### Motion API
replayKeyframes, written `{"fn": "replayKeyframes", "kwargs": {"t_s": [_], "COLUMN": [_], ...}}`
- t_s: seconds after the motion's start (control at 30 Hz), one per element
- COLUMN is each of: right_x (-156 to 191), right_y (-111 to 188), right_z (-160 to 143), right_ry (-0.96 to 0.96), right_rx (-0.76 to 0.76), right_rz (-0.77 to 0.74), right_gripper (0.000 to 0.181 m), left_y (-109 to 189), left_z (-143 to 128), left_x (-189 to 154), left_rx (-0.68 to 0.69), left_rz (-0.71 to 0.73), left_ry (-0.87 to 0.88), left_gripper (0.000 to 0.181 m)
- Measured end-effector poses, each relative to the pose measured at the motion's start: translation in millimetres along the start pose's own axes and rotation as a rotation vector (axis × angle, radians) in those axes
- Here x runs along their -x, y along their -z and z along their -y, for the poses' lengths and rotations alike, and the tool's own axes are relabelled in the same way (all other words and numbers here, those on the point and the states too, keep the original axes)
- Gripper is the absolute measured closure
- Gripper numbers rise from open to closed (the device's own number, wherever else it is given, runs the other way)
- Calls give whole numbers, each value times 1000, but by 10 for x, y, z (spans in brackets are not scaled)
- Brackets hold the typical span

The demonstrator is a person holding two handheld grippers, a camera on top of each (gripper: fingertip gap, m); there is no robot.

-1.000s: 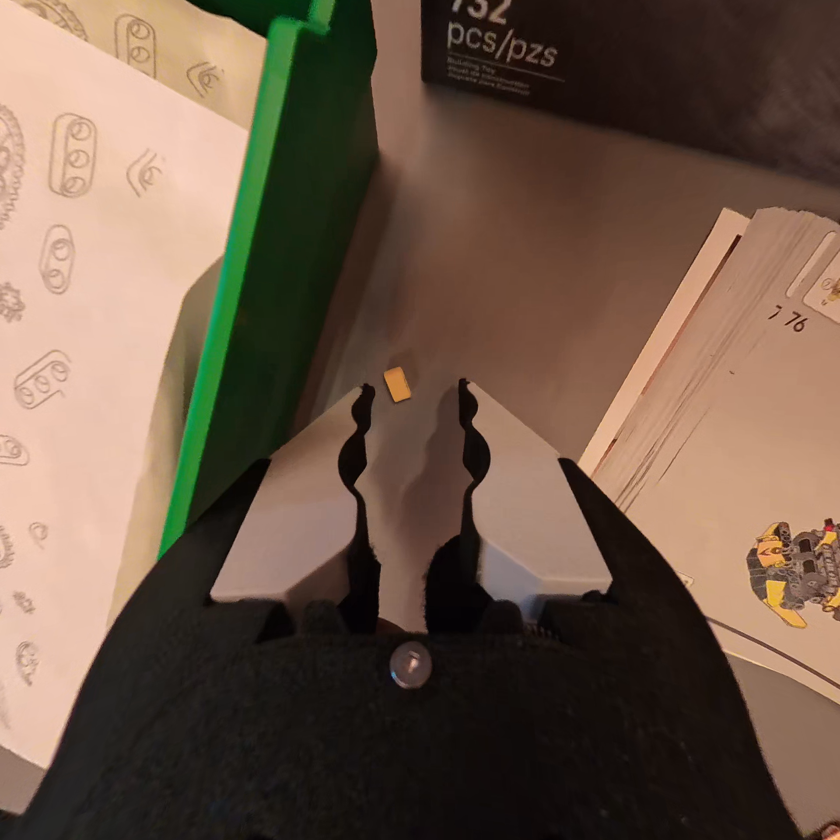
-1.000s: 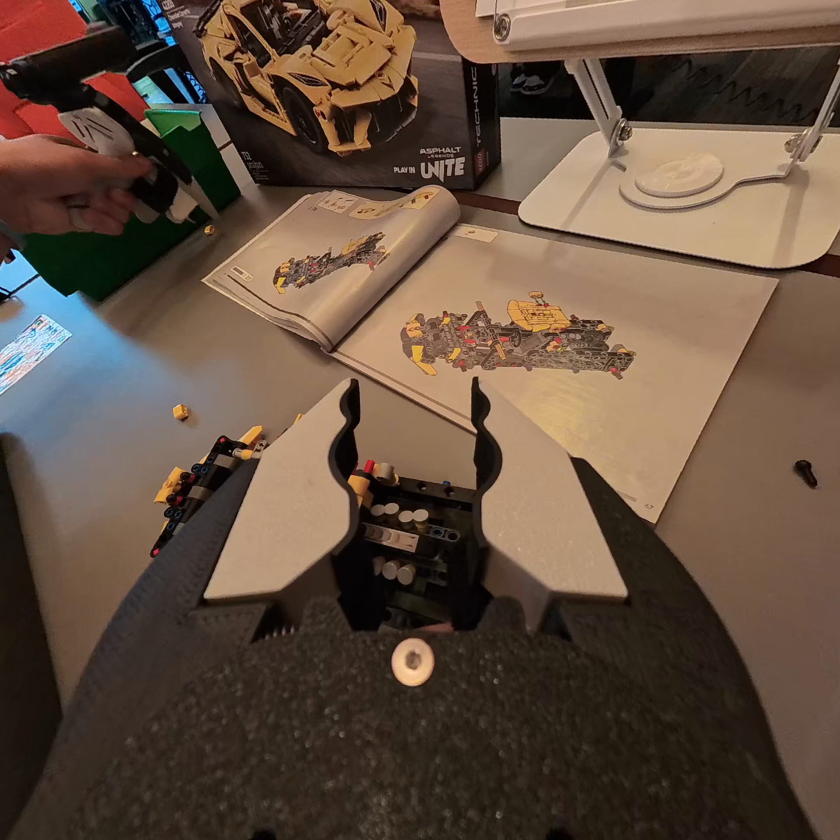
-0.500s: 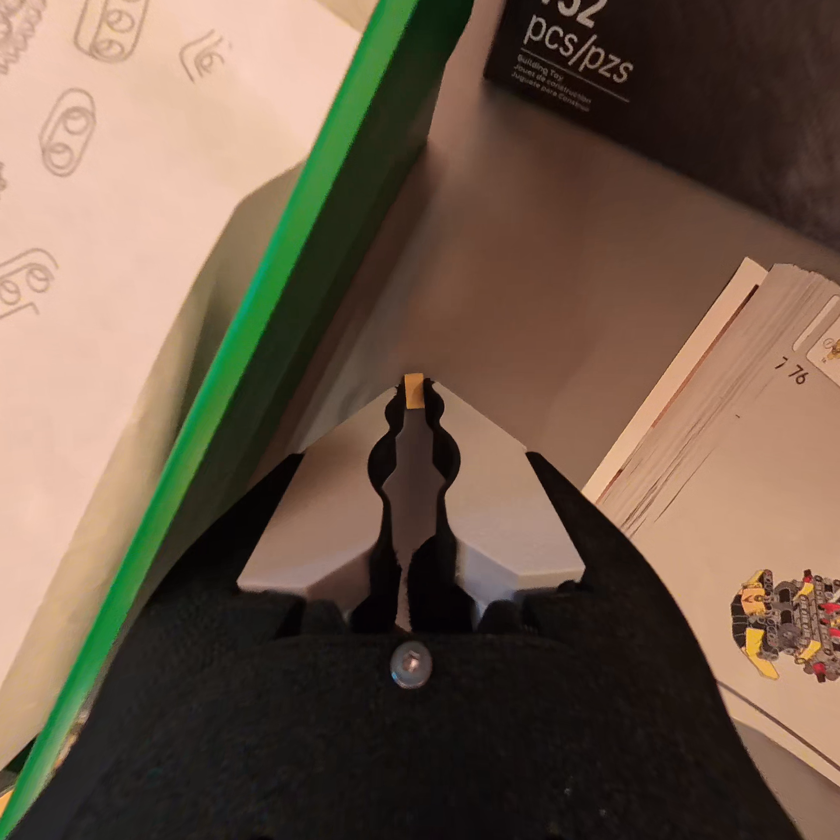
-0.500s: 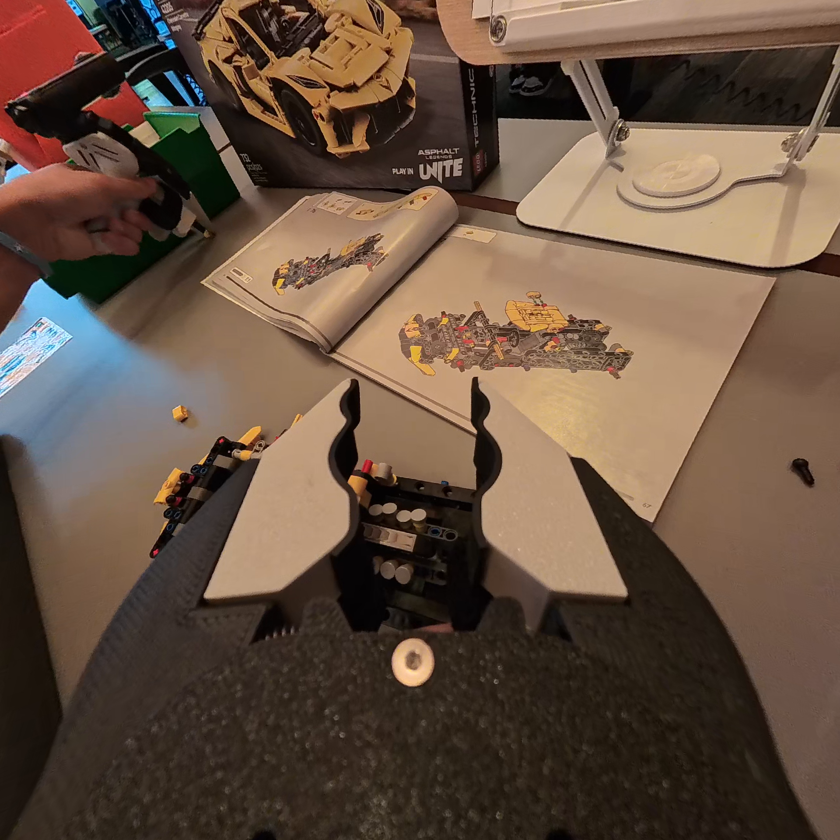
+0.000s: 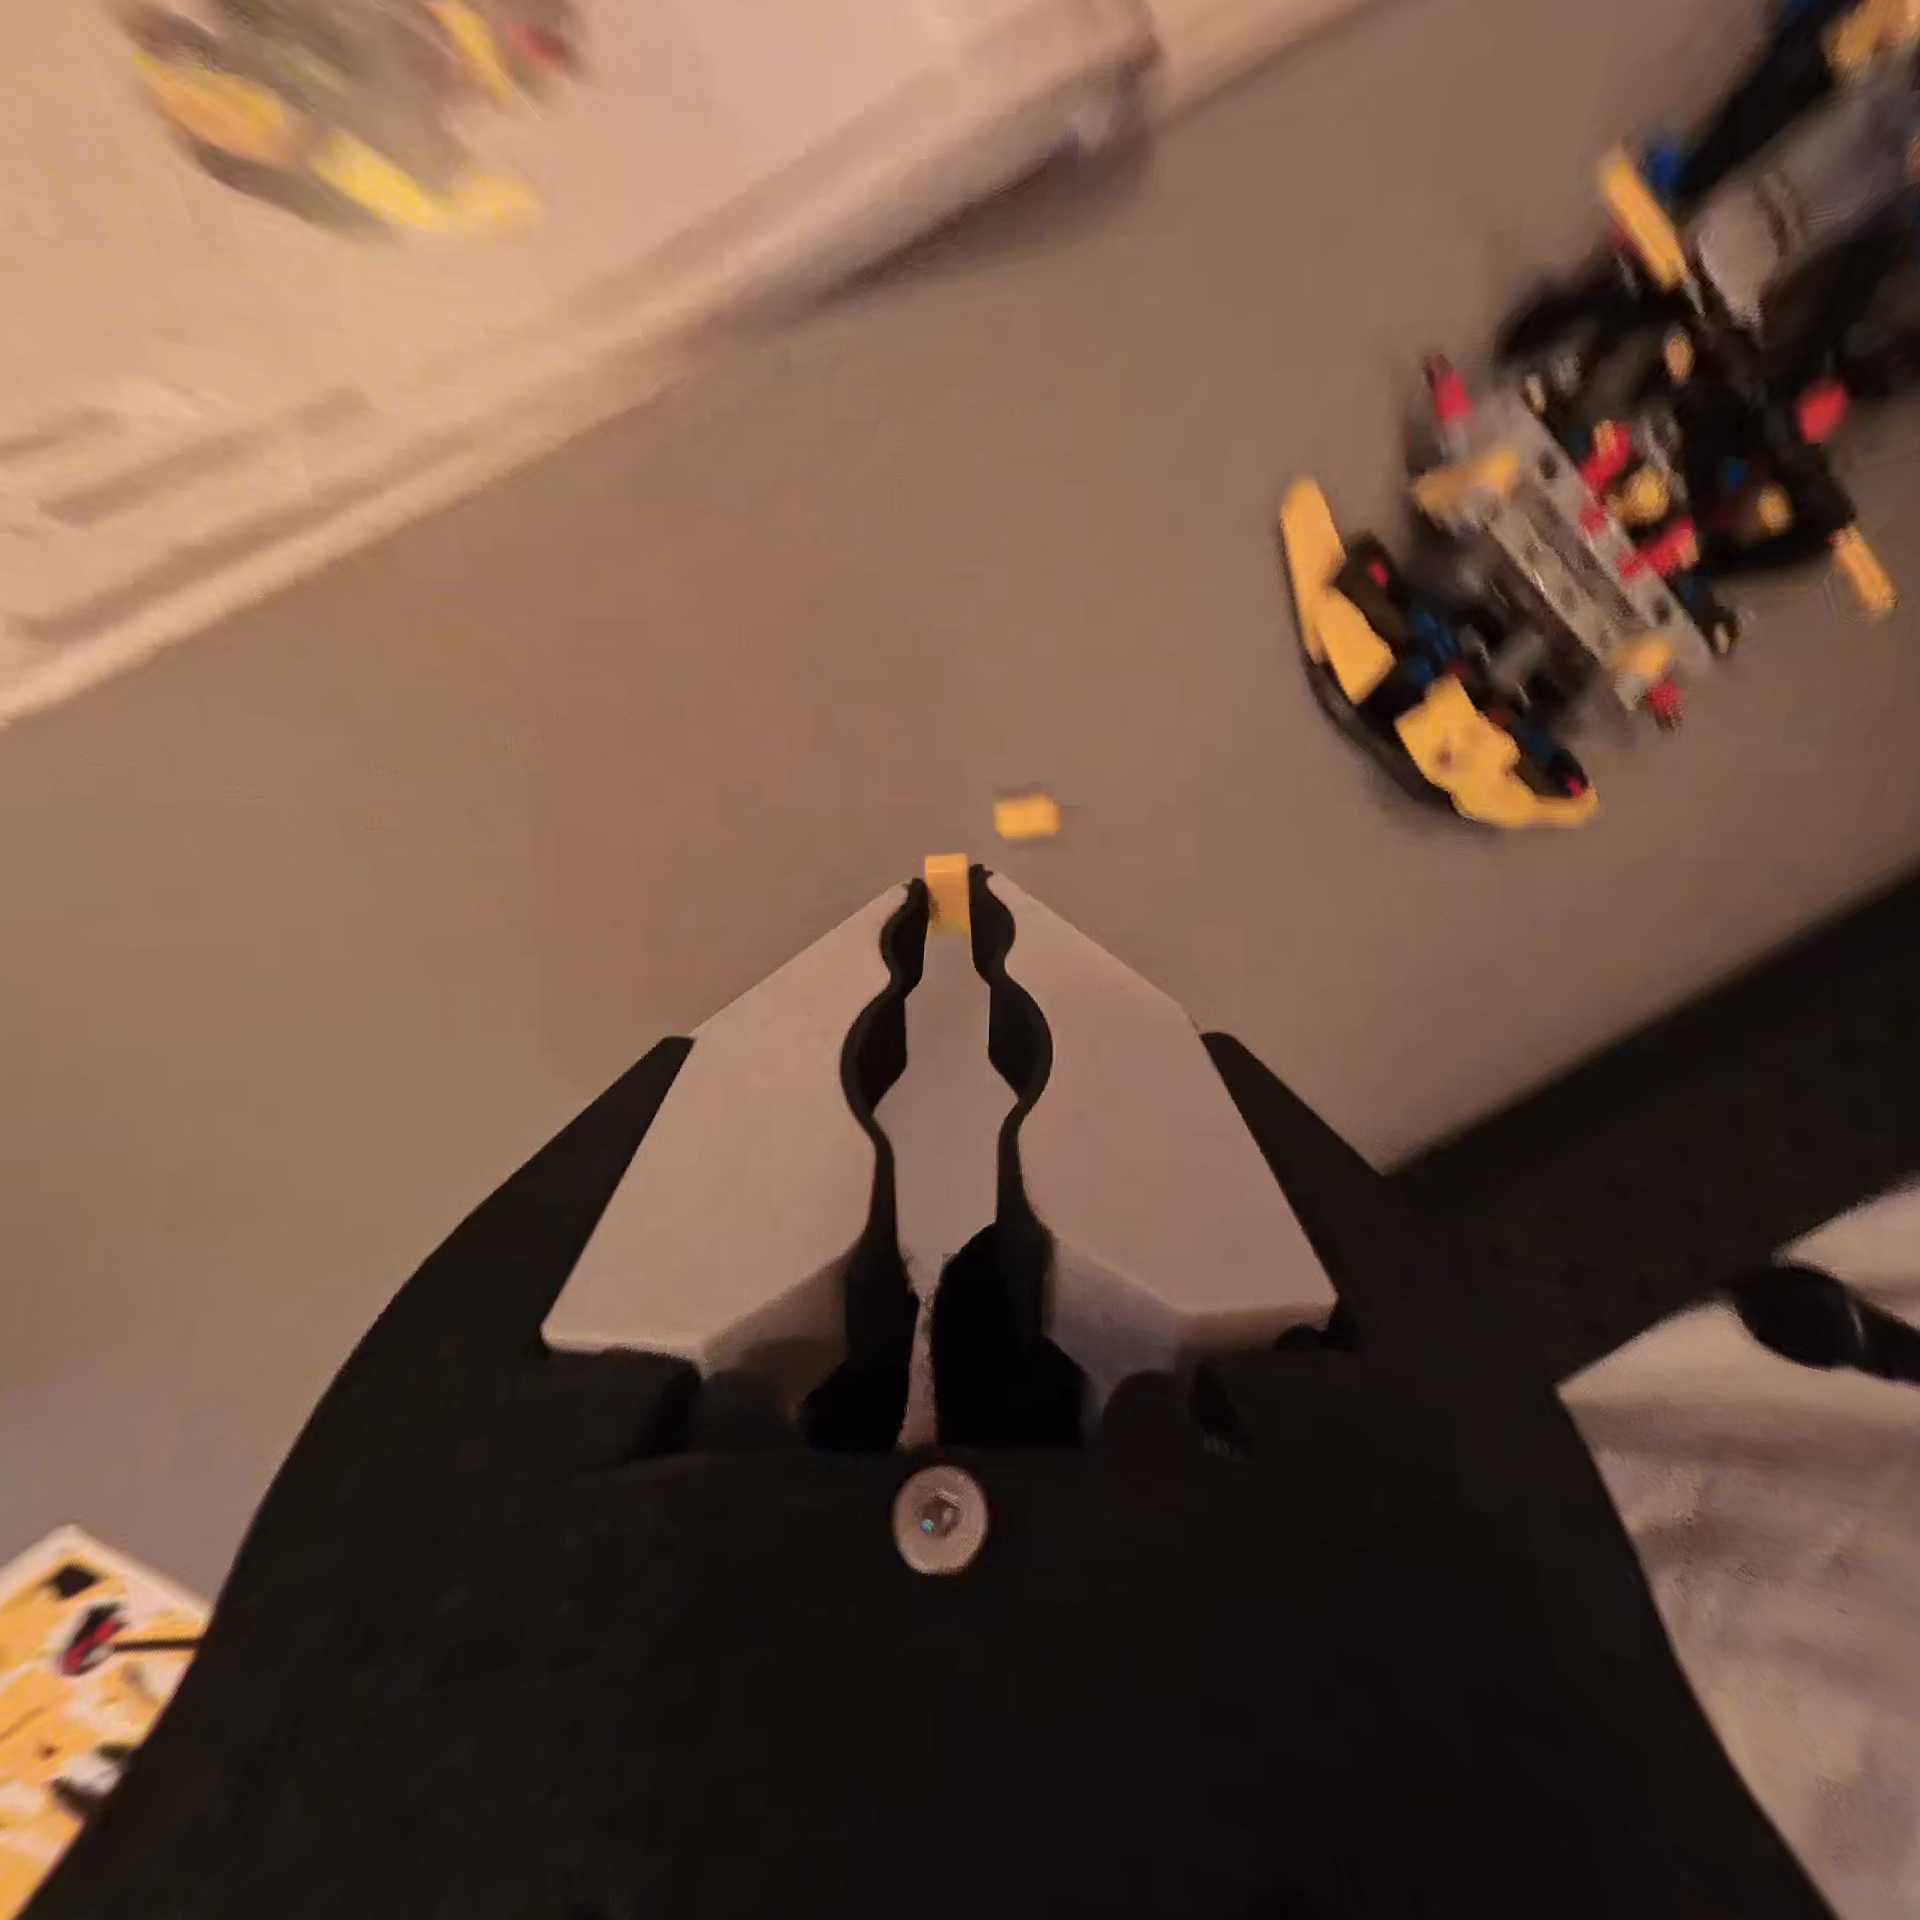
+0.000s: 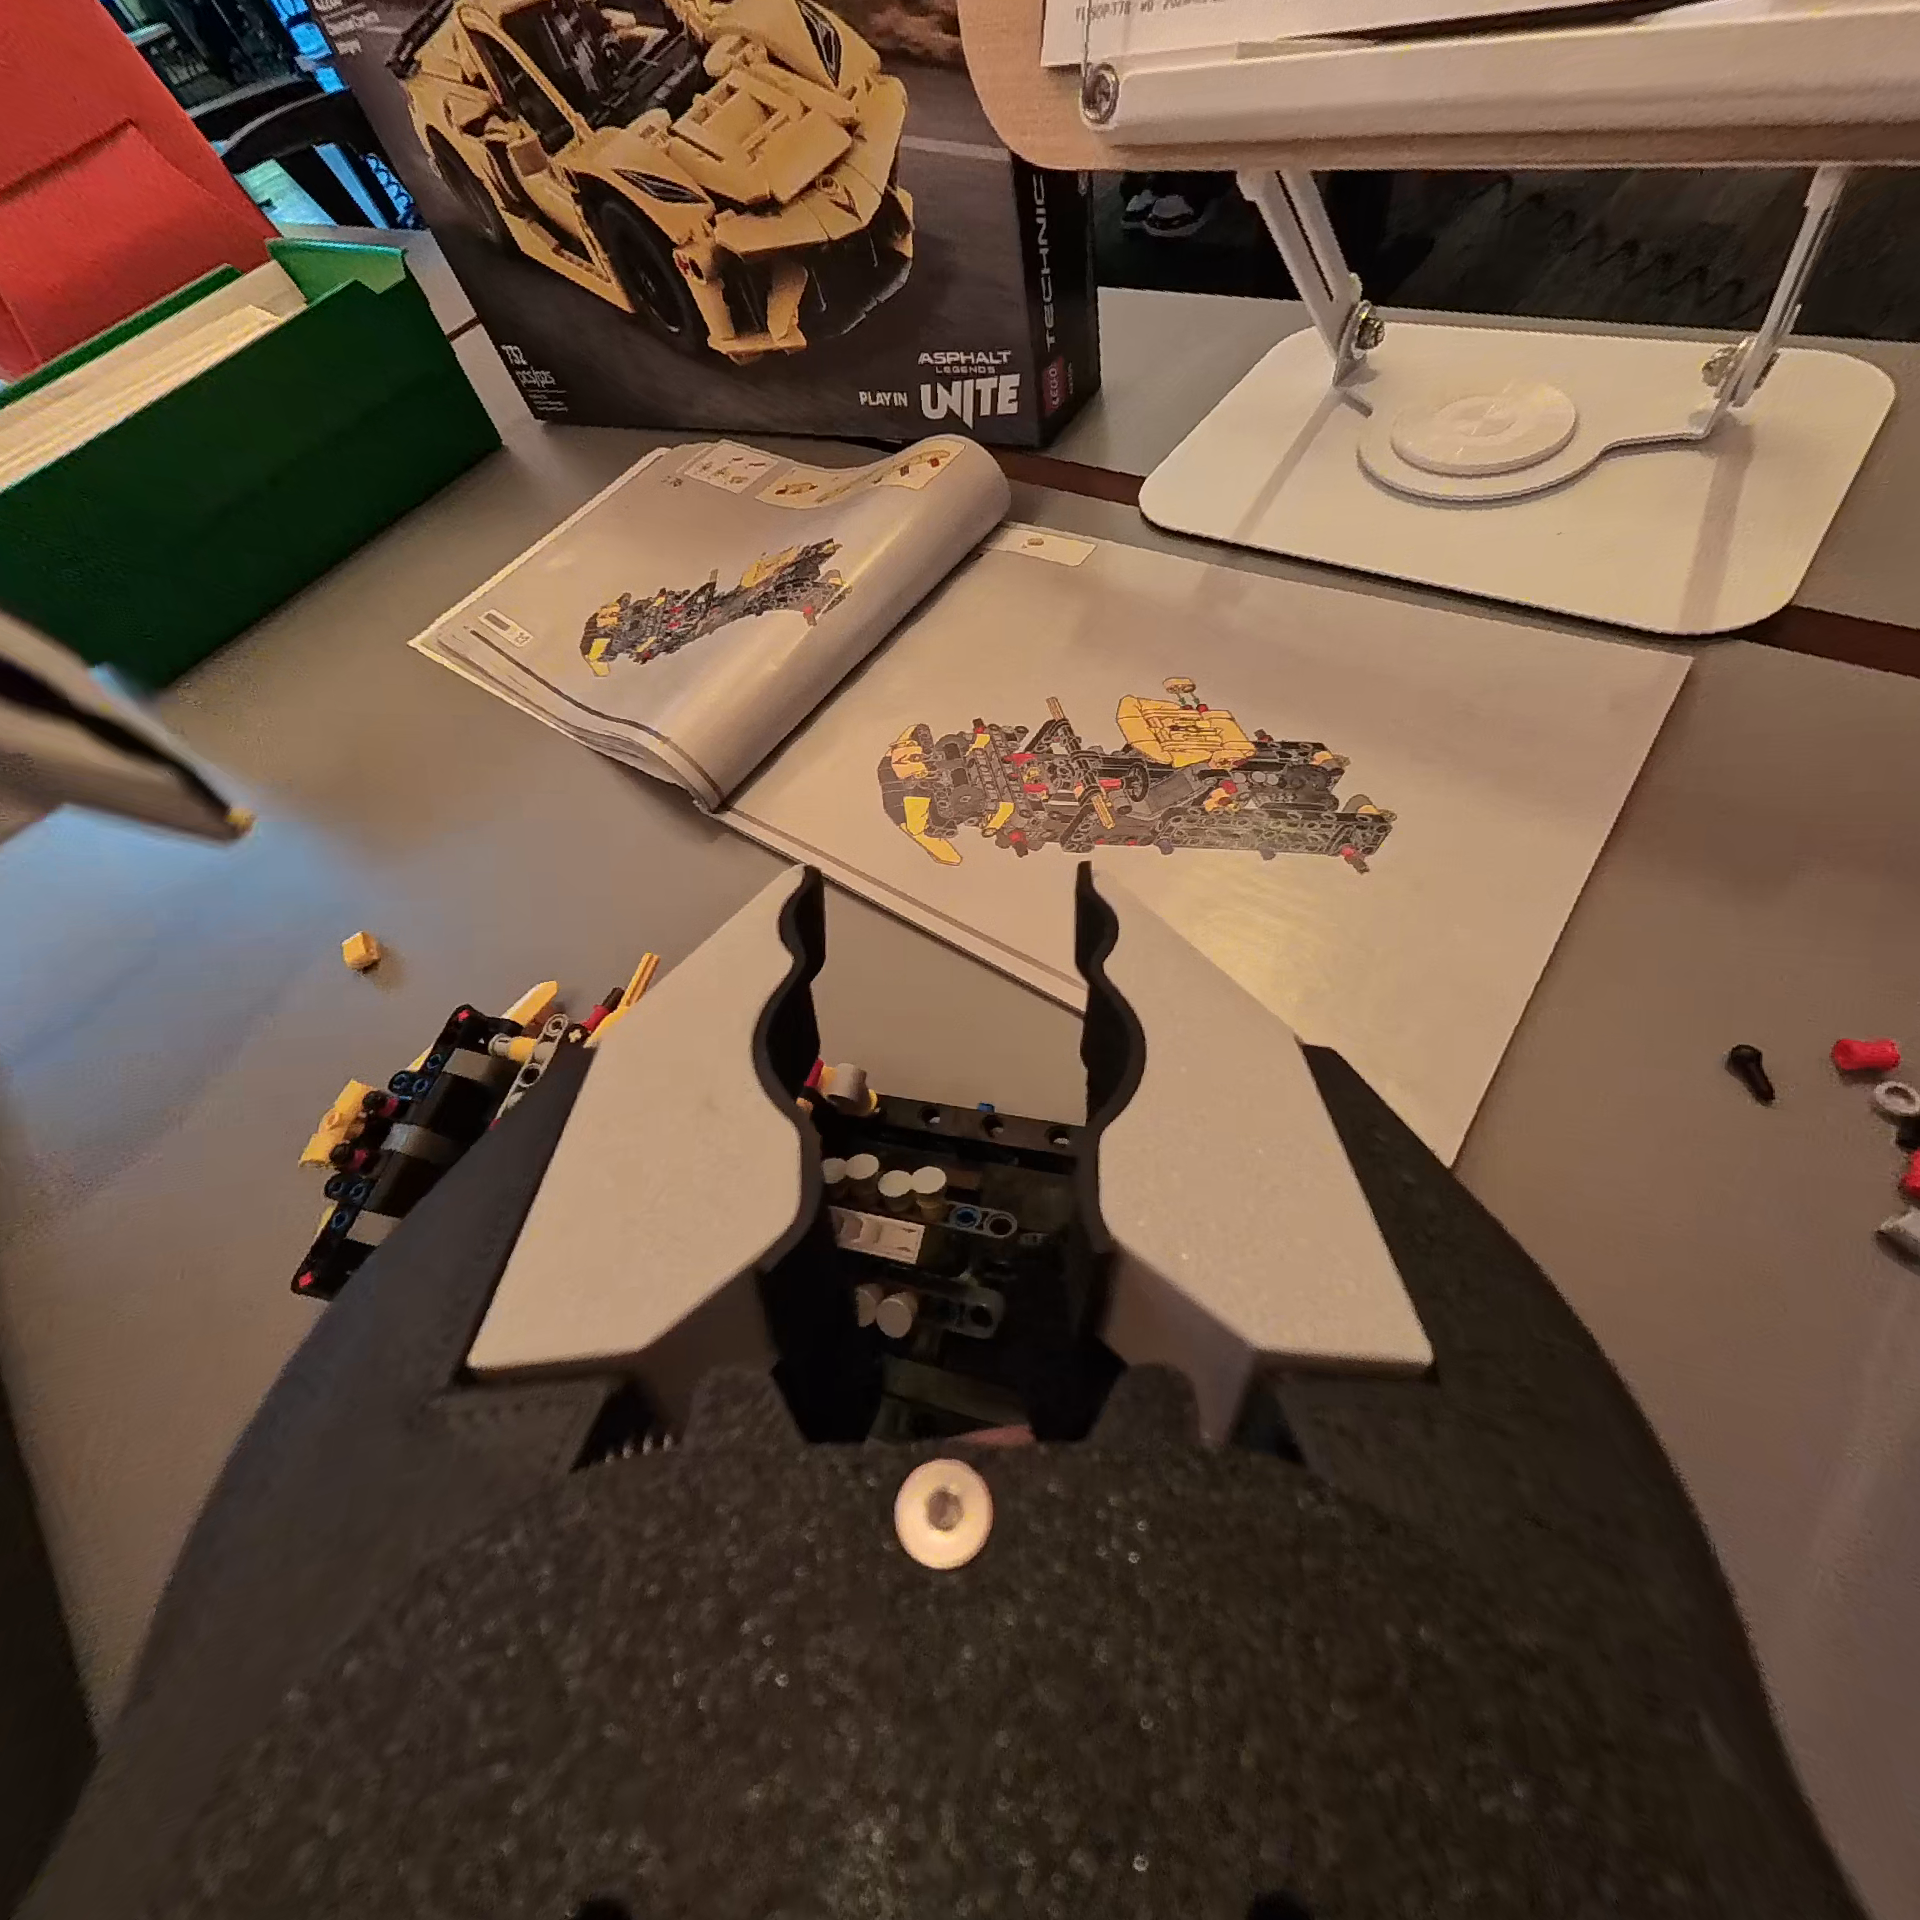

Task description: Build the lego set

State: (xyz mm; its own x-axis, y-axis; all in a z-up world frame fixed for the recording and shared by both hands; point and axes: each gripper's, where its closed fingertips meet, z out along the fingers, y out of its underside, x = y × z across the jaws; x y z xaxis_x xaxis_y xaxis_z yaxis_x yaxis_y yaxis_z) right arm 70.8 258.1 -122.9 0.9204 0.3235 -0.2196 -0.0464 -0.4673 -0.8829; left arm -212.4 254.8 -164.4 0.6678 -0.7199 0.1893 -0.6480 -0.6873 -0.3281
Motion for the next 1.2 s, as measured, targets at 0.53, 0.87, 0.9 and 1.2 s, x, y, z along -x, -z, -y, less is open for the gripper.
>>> {"fn": "replayKeyframes", "kwargs": {"t_s": [0.53, 0.87, 0.9, 1.2], "right_x": [-106, -132, -124, -233], "right_y": [-8, 21, 20, 13], "right_z": [-38, 9, 17, -21], "right_ry": [52, 41, 42, 55], "right_rx": [25, -5, -9, 6], "right_rz": [-87, -97, -94, -143], "right_gripper": [135, 136, 136, 136], "left_y": [-492, -209, -131, 461], "left_z": [-453, -173, -127, 635], "left_x": [-687, -761, -737, -96], "left_rx": [79, -139, -183, -839], "left_rz": [-41, -68, -68, -113], "left_ry": [-170, -190, -181, -67], "left_gripper": [173, 155, 155, 149]}}
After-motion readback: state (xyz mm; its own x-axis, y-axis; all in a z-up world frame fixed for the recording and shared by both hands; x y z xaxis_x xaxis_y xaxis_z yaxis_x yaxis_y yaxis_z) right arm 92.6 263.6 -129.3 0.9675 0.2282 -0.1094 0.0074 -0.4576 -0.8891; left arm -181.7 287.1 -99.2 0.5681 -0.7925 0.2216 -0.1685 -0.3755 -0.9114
